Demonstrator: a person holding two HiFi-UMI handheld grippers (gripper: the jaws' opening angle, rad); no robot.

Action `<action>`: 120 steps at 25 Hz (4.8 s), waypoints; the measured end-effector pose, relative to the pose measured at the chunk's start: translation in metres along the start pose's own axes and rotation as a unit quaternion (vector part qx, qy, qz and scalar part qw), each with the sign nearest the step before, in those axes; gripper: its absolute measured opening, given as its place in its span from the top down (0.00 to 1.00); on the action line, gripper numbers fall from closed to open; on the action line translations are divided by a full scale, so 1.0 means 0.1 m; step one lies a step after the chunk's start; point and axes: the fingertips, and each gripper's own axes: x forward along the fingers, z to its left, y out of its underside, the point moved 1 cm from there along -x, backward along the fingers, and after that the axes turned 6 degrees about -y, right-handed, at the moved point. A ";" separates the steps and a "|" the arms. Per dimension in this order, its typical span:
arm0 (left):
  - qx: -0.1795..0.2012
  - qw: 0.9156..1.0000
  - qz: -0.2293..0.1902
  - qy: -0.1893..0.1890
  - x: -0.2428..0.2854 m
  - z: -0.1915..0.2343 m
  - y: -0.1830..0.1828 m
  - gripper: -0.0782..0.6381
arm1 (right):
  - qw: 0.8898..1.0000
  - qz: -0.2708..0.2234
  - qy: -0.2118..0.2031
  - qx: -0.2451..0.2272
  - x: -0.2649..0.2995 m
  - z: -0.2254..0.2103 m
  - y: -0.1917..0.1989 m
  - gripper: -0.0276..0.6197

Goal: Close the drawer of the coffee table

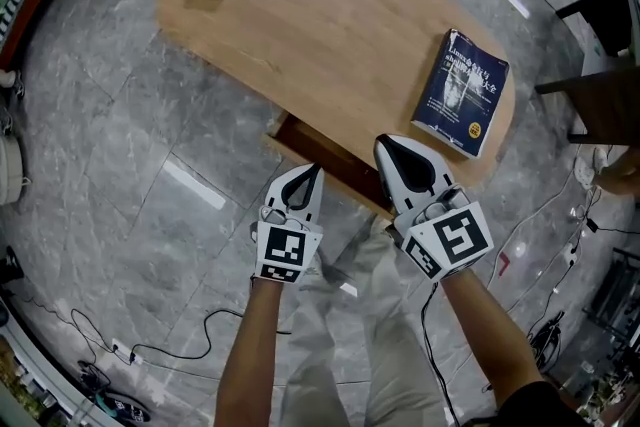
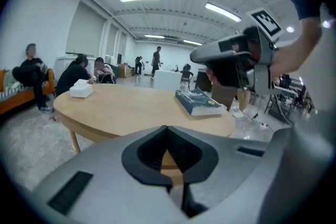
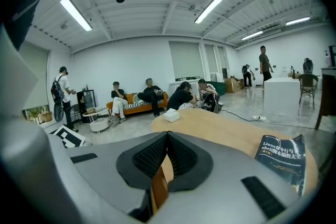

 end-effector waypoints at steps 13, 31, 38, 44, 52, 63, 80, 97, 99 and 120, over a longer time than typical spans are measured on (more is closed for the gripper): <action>-0.015 0.998 0.056 0.001 0.11 -0.14 0.68 0.89 | 1.000 0.012 0.007 0.009 -0.04 -0.14 0.19 0.94; -0.002 0.989 0.144 0.038 0.25 -0.34 1.47 0.89 | 1.000 0.023 -0.011 0.002 -0.03 -0.08 0.34 0.94; 0.005 0.988 0.150 0.036 0.35 -0.30 1.43 0.89 | 1.000 0.022 -0.008 0.016 -0.10 -0.13 0.40 0.94; -0.002 0.987 0.158 0.031 0.43 -0.30 1.37 0.89 | 0.999 0.024 -0.011 0.019 -0.13 -0.14 0.42 0.94; -0.010 0.984 0.177 0.020 0.43 -0.29 1.35 0.90 | 0.999 0.026 -0.012 0.016 -0.17 -0.19 0.41 0.94; -0.006 0.981 0.192 0.024 0.42 -0.28 1.31 0.89 | 0.999 0.032 -0.004 0.025 -0.20 -0.35 0.43 0.94; -0.026 0.984 0.171 0.049 0.79 -0.33 1.03 0.89 | 0.999 0.038 0.009 0.035 -0.24 -0.56 0.47 0.94; -0.026 0.984 0.168 0.060 1.07 -0.34 0.88 0.89 | 0.998 0.046 0.022 0.049 -0.23 -0.74 0.53 0.94; -0.026 0.984 0.166 0.060 1.10 -0.33 0.86 0.89 | 0.997 0.047 0.022 0.049 -0.22 -0.76 0.54 0.94; -0.015 0.986 0.157 0.058 0.96 -0.24 0.79 0.89 | 0.997 0.057 0.027 0.050 -0.26 -0.73 0.49 0.94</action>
